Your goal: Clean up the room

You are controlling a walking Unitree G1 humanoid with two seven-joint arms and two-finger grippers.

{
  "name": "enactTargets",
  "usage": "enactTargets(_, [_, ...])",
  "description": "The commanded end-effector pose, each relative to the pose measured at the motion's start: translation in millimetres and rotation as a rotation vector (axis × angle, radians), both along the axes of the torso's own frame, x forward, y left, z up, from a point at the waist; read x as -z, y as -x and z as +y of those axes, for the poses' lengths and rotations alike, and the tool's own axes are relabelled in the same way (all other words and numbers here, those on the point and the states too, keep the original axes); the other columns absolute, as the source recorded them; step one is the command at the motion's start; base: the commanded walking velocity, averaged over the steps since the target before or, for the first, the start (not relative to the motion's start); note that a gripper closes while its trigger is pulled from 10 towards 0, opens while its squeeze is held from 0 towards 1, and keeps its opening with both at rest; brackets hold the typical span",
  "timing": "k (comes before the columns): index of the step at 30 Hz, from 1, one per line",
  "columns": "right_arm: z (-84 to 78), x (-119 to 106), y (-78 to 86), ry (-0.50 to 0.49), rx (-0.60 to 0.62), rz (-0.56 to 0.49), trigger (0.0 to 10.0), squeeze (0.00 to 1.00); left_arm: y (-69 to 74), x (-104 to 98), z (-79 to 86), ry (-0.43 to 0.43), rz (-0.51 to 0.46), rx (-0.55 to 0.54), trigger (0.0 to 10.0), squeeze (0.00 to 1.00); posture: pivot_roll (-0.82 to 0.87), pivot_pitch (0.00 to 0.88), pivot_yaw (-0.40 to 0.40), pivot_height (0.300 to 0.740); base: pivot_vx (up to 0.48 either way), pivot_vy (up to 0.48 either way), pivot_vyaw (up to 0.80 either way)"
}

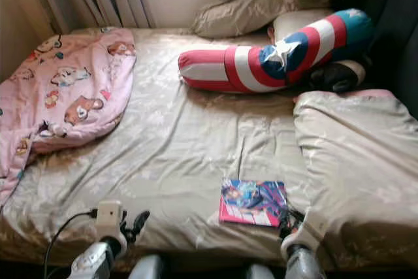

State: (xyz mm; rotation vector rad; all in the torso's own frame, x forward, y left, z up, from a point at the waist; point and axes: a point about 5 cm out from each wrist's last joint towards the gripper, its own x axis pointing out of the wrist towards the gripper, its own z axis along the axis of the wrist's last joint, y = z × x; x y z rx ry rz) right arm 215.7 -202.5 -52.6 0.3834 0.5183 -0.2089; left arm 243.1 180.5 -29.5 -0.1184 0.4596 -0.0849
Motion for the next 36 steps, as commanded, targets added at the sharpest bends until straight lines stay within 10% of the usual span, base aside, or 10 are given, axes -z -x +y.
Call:
enactTargets(1, [6.6,6,4.6,0.011,-0.050,0.062,10.0,0.00,-0.1,3,3.8,-0.030,0.027,-0.004,10.0,0.00,0.03,0.000,0.036,0.692,0.000,0.000,0.00])
enactTargets(36, [3.9,33,43.8,0.100,-0.074,0.348,10.0,0.00,58.0,48,26.5,-0.066,0.414,-0.073,10.0,0.00,0.04,0.003,0.030,0.740,0.000,0.000,0.06])
